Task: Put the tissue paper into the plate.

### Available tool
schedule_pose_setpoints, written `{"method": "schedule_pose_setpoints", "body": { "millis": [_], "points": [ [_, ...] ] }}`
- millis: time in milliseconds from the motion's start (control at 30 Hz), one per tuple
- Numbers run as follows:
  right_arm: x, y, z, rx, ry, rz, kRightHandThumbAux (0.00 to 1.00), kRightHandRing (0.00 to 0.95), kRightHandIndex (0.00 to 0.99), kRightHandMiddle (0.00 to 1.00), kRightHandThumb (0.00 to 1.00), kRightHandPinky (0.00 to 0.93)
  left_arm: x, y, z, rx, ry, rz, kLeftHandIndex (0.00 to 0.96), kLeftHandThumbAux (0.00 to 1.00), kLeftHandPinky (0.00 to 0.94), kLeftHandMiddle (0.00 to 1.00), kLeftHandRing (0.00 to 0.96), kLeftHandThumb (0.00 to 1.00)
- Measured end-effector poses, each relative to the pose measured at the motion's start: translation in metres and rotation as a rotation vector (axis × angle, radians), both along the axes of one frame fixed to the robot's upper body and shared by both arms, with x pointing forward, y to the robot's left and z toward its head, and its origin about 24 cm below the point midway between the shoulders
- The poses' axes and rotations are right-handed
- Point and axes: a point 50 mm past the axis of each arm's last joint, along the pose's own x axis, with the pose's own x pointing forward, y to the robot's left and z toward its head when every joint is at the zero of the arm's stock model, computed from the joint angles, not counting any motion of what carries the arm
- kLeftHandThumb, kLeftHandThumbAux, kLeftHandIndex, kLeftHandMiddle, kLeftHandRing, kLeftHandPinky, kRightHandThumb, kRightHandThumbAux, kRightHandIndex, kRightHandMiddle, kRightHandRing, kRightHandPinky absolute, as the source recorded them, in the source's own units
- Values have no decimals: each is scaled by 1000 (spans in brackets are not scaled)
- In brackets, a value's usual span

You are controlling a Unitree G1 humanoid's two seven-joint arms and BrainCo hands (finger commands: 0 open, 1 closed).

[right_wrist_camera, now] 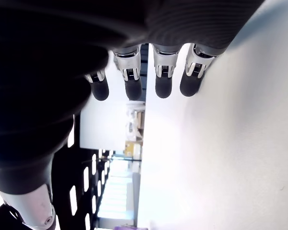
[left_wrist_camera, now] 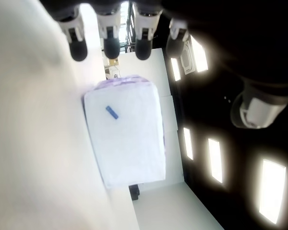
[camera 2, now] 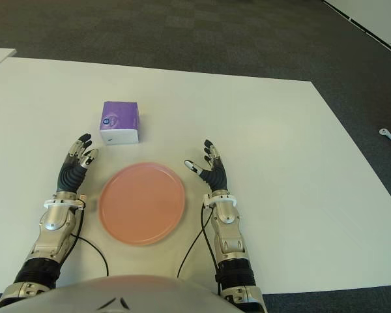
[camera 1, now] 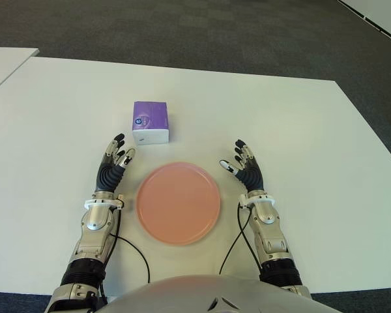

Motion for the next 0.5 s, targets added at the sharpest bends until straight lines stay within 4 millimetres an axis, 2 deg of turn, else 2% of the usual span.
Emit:
{"method": "schedule_pose_setpoints", "body": {
  "millis": [500],
  "points": [
    [0,0,0,0,0,-5,717,0,0,0,0,0,4,10,9,16,1,39,0,402,0,0,0,0]
  ]
}}
